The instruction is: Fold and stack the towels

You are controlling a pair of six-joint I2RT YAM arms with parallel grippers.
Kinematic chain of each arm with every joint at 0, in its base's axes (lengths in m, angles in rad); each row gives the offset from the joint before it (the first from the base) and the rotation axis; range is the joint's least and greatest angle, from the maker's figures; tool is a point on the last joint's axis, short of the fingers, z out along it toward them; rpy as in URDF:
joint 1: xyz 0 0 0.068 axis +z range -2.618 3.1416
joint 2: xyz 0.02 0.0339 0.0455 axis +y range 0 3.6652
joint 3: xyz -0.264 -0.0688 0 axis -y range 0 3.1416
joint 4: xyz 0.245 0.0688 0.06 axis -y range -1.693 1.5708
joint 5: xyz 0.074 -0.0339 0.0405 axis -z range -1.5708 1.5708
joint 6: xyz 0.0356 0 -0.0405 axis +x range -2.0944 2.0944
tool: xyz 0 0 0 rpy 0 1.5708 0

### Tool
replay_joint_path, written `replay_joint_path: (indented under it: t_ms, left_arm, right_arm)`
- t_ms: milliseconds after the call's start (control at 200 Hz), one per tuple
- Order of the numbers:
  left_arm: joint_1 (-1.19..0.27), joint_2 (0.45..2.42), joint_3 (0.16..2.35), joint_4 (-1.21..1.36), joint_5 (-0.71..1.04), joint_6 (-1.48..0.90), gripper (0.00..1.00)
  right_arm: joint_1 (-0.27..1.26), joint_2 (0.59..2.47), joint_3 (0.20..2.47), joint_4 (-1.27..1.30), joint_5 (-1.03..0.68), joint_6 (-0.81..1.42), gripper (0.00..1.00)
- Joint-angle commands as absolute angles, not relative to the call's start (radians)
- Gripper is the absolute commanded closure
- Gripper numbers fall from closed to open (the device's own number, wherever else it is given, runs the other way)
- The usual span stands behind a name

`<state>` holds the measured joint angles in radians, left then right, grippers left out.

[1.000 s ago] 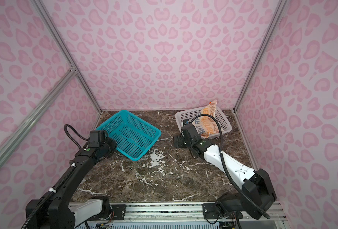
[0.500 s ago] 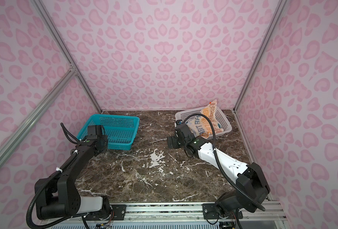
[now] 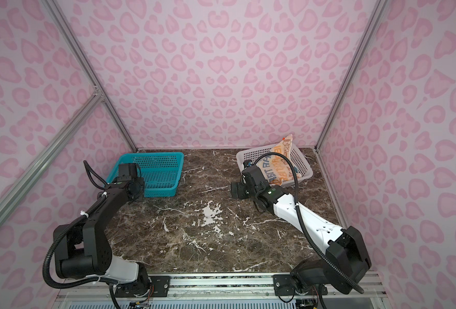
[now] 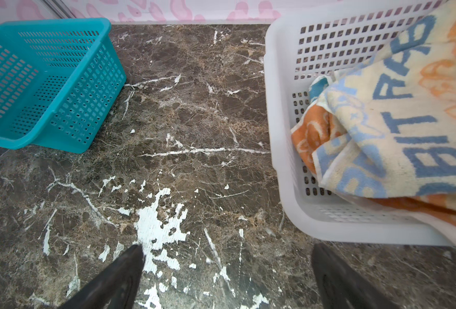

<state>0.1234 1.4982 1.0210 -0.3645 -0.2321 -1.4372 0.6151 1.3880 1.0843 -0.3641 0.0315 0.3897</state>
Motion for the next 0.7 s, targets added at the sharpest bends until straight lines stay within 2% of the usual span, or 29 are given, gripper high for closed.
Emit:
replay_joint_path:
  t_ms: [0, 165, 230, 500, 695]
  left_arm:
    - [0.124, 1.503, 1.024, -0.336, -0.235, -1.445, 0.52]
    - [0.124, 1.492, 1.02, -0.341, -0.221, -1.404, 0.12]
    - [0.124, 1.475, 1.009, -0.342, -0.22, -1.392, 0.01]
    - [0.102, 1.373, 0.996, -0.35, -0.177, -1.265, 0.03]
    - [0.005, 1.318, 1.028, -0.328, -0.087, -1.073, 0.03]
  right_arm:
    - [0.606, 1.383, 1.078, -0.377, 0.033, 0.396, 0.0]
    - [0.584, 1.359, 1.068, -0.398, 0.033, 0.402, 0.0]
    - [0.57, 1.346, 1.062, -0.397, 0.032, 0.409, 0.0]
    - [0.428, 1.325, 1.116, -0.444, 0.007, 0.464, 0.0]
    - [0.276, 1.424, 1.222, -0.431, -0.044, 0.575, 0.0]
